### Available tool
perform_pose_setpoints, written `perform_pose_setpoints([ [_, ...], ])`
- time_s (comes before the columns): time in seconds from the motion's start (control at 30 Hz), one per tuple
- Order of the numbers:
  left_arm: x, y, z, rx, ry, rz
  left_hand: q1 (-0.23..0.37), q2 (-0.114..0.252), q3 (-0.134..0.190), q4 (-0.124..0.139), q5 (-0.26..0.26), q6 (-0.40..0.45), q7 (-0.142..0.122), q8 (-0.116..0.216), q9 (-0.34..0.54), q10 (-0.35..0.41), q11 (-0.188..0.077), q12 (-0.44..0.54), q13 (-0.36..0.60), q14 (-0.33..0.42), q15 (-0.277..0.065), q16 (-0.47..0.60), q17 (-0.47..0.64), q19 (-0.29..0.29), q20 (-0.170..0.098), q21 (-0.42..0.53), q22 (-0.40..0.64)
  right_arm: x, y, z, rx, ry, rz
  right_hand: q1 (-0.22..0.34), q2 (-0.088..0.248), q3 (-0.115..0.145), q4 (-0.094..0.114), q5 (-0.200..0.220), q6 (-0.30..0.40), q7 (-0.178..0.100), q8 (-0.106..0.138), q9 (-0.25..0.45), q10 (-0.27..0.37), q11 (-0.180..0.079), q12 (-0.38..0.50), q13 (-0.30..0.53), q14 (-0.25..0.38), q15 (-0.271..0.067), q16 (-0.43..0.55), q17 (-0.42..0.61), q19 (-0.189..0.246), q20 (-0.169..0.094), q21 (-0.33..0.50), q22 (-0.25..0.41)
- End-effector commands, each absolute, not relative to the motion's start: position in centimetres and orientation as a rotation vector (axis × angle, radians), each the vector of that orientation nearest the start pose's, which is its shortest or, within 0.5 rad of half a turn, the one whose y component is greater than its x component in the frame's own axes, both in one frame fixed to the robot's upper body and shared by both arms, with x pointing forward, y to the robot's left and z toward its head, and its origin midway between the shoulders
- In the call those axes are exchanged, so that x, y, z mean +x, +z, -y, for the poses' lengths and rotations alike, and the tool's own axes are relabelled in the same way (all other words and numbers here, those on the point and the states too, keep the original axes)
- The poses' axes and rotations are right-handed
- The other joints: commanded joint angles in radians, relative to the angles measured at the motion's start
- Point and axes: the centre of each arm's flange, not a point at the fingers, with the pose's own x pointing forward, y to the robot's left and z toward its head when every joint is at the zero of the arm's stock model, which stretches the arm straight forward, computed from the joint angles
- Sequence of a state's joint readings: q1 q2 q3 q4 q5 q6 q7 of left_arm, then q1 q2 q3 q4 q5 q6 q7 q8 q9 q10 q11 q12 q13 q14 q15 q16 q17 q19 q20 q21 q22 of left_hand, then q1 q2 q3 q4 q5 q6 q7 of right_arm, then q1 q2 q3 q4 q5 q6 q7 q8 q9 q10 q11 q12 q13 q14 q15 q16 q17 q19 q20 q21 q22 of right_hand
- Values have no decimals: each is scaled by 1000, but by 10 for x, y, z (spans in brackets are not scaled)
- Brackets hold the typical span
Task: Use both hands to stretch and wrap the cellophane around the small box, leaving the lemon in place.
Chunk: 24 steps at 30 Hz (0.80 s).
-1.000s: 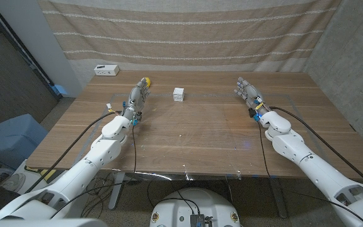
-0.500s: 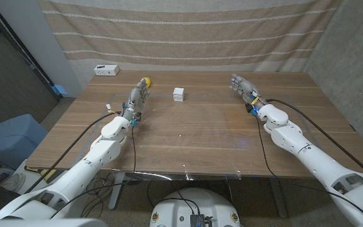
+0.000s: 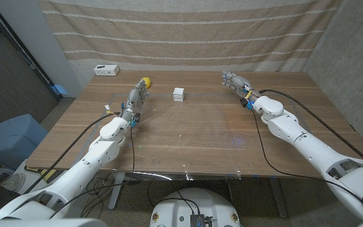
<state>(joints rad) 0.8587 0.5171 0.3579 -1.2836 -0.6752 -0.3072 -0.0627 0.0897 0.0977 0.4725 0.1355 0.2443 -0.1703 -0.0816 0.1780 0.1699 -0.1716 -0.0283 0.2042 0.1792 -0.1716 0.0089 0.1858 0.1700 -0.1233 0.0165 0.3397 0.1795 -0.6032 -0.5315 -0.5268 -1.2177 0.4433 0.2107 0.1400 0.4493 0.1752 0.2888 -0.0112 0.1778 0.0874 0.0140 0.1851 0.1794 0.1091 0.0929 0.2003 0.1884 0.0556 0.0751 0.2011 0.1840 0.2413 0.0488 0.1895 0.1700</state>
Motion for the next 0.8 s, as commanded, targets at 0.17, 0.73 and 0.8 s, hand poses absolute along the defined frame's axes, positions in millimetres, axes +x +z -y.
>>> perform_pose_setpoints([
  [0.17,648,-42,-306,-60,-202,587,2,21,2,-4,-3,-29,-8,6,2,-35,7,5,3,-66,4,2,4,0,9,-7,3,680,63,210,-498,398,592,16,12,21,0,7,1,-25,3,3,3,-20,1,4,-2,-18,3,6,-11,-15,1,2],
  [0.73,643,-43,-310,-60,-189,594,1,21,0,-4,-4,-1,-12,13,3,-28,19,5,3,-59,10,1,4,5,10,-13,3,682,81,176,-732,408,599,36,26,51,-3,13,8,-37,5,3,6,-33,1,5,-3,-33,3,8,-13,-23,3,3],
  [0.8,643,-43,-310,-60,-191,593,1,21,0,-4,-4,7,-12,15,4,-29,21,4,3,-58,15,0,4,6,12,-15,3,681,84,172,-755,409,603,38,26,54,-3,13,8,-37,5,3,7,-34,1,5,0,-36,4,8,-11,-23,4,3],
])
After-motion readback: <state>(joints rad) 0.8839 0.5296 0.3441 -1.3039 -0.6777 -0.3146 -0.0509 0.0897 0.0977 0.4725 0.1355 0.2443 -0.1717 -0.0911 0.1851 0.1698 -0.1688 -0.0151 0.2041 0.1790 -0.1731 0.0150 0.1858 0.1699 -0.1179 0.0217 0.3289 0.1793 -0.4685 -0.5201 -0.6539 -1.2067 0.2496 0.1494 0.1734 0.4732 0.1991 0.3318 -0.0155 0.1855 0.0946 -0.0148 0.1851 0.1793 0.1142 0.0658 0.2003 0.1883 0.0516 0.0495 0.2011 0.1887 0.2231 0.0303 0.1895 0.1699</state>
